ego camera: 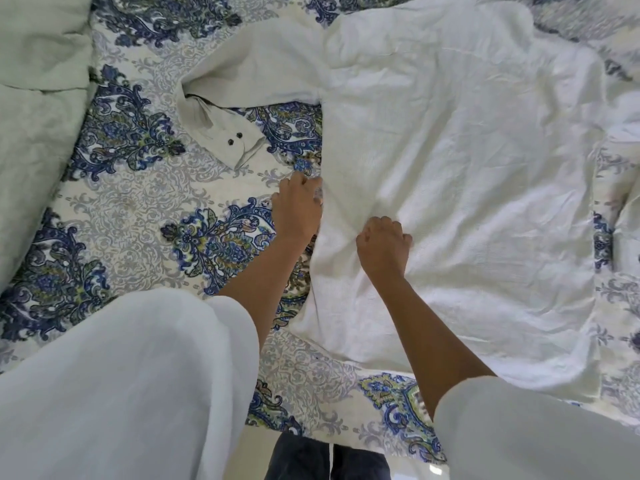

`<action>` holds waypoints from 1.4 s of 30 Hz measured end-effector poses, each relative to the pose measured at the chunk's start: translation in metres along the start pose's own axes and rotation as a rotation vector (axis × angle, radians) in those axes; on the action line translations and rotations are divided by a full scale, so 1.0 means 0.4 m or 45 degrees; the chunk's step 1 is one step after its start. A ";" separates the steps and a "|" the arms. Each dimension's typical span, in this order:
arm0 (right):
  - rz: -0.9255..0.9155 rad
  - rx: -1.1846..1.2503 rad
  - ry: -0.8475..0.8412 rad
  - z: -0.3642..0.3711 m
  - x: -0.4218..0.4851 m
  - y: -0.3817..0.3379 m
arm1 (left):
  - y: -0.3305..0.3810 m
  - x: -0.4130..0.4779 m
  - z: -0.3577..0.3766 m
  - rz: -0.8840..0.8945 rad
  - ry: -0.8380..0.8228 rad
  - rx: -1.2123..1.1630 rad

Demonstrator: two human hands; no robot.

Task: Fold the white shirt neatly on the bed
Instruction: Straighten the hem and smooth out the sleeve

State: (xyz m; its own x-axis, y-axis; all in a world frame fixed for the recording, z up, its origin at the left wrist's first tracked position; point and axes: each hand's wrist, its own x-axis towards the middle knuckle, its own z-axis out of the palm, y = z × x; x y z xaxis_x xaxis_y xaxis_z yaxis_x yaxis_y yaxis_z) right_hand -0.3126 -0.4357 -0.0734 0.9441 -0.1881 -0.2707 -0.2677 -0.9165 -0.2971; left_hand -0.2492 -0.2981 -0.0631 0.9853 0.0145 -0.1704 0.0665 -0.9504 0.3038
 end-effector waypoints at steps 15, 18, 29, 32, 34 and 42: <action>-0.030 0.419 -0.205 -0.006 0.039 -0.039 | 0.032 0.026 0.001 -0.608 -0.542 -1.289; 0.181 0.728 -0.155 -0.022 0.047 -0.035 | 0.035 0.029 0.000 -0.636 -0.508 -1.200; 0.202 0.785 -0.256 -0.024 -0.039 0.031 | -0.024 -0.047 -0.010 -0.657 -0.409 -1.256; 0.290 0.788 -0.252 -0.035 -0.090 0.058 | -0.031 -0.153 -0.037 -0.669 -0.676 -1.275; 0.362 0.744 -0.254 -0.023 -0.141 0.097 | -0.056 -0.243 -0.020 -0.720 -0.753 -1.205; 0.530 0.707 -0.304 -0.024 -0.285 0.200 | -0.062 -0.448 -0.008 -0.832 -0.380 -1.287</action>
State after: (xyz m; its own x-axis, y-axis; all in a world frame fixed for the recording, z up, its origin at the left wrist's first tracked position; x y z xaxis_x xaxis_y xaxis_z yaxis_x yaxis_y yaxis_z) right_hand -0.4398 -0.4909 -0.0574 0.6920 -0.3415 -0.6360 -0.7132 -0.4598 -0.5292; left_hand -0.4269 -0.2761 -0.0370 0.6559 0.1985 -0.7283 0.7539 -0.1238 0.6452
